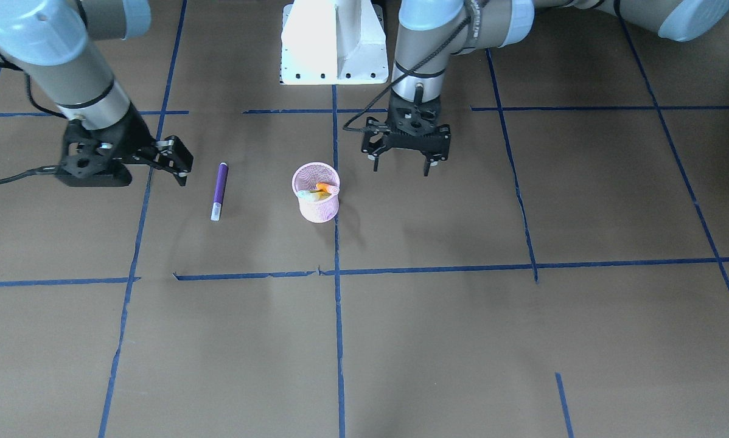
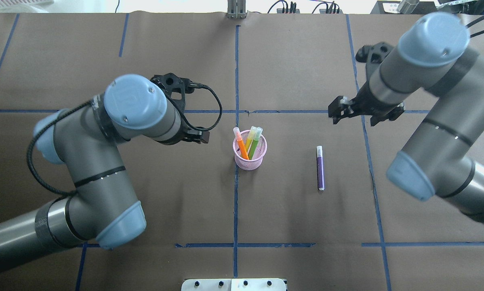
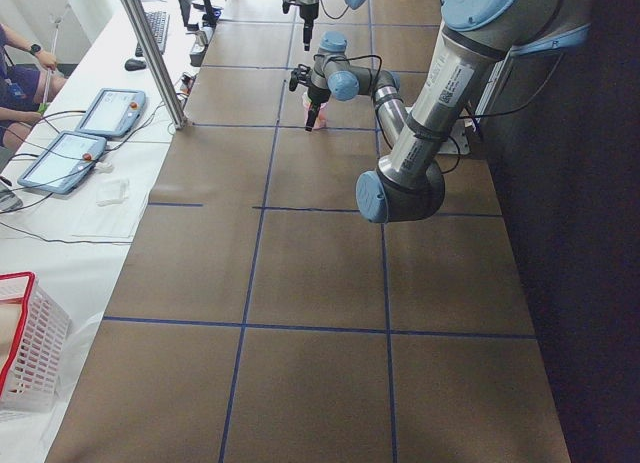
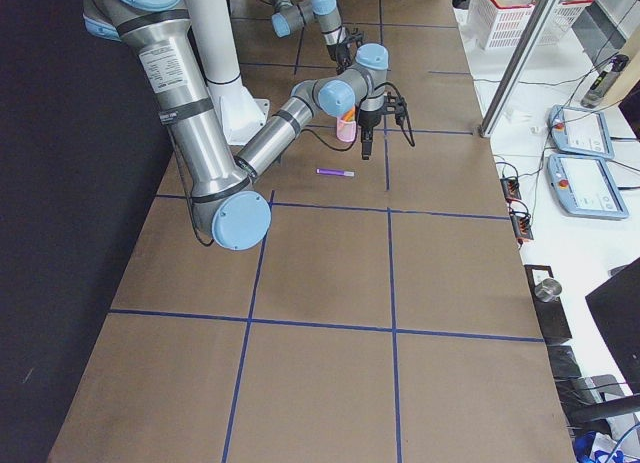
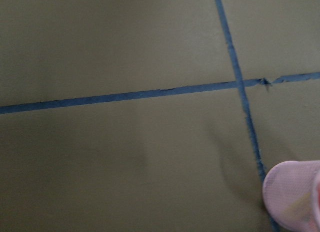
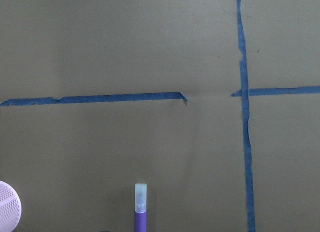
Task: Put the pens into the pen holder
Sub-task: 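Lower the right gripper onto the purple marker and grasp it while the left gripper withdraws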
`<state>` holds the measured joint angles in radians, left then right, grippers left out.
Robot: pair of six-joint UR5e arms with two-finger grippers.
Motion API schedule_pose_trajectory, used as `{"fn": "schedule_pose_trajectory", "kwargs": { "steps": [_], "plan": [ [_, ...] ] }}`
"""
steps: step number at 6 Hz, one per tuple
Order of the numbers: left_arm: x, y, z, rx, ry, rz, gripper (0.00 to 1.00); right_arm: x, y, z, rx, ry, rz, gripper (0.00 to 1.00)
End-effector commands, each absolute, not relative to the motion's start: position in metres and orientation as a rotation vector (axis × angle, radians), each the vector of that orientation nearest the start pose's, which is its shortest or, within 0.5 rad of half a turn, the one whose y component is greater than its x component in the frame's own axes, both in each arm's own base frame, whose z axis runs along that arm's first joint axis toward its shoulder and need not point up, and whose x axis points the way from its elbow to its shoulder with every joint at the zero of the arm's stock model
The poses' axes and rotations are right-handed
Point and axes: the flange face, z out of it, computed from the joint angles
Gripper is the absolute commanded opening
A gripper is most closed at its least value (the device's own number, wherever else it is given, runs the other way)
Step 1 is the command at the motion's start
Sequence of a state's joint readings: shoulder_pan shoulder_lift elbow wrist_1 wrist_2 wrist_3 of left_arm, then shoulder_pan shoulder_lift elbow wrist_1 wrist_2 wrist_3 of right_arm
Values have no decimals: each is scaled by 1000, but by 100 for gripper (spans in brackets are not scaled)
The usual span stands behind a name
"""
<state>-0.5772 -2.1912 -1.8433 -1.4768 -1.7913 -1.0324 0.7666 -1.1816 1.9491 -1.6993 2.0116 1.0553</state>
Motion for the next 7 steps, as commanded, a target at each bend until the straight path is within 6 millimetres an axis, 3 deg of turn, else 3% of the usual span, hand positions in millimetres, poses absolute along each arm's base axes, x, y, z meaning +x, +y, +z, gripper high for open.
{"fn": "schedule_pose_trajectory", "kwargs": {
  "steps": [1, 2, 3, 5, 7],
  "plan": [
    [453, -451, 206, 196, 767, 88, 100, -418, -429, 314, 53, -669, 100, 98],
    [453, -451, 206, 196, 767, 88, 100, -430, -430, 324, 51, -675, 97, 89],
    [453, -451, 205, 196, 774, 81, 100, -455, -442, 350, 56, -718, 128, 85],
    [449, -448, 198, 204, 788, 79, 100, -471, -443, 362, 66, -763, 134, 65],
    [448, -446, 196, 206, 792, 80, 100, -479, -441, 373, 53, -746, 126, 62]
  ]
}}
